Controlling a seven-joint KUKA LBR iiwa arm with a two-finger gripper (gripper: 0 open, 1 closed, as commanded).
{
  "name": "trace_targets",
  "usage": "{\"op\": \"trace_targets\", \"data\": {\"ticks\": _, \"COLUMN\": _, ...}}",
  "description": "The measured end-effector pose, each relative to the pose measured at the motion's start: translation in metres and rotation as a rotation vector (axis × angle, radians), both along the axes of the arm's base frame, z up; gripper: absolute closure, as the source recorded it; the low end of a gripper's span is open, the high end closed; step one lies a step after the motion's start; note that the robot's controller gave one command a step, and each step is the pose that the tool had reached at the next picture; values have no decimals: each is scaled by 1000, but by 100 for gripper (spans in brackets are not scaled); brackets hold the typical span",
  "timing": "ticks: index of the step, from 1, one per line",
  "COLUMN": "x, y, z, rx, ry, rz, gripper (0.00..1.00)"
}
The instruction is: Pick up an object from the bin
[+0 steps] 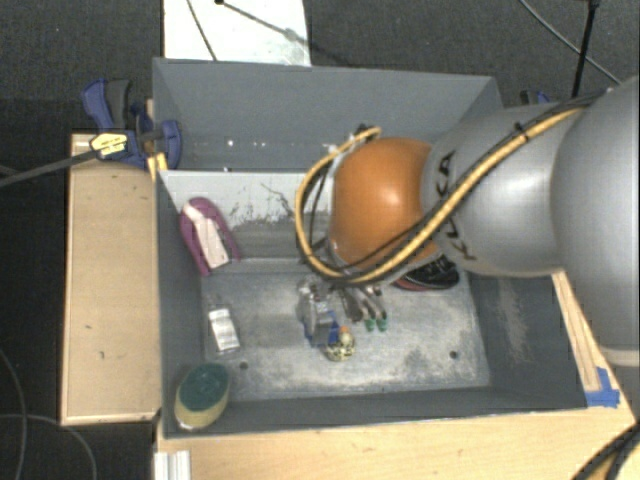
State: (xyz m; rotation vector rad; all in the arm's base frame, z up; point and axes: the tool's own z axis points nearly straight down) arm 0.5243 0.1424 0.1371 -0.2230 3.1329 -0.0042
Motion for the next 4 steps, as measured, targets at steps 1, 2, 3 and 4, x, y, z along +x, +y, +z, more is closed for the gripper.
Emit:
{"op": "trace_targets", "data": {"ticks": 1, "x": -1, "y": 4, "z": 0, "rx": 4, "ry": 0, "rz": 3, "gripper": 0}}
{"op": "trace_targets", "data": {"ticks": 2, "x": -6, "y": -19, "z": -70, "rx": 3, "ry": 7, "rz": -14, "gripper": 0}}
{"op": "trace_targets", "data": {"ticks": 3, "x": -3, "y": -17, "z": -63, "rx": 6, "ry": -3, "rz": -18, "gripper": 100}}
{"op": "trace_targets", "data": {"ticks": 4, "x": 8, "y": 15, "z": 139, "rx": 7, "ry": -11, "rz": -10, "gripper": 100}}
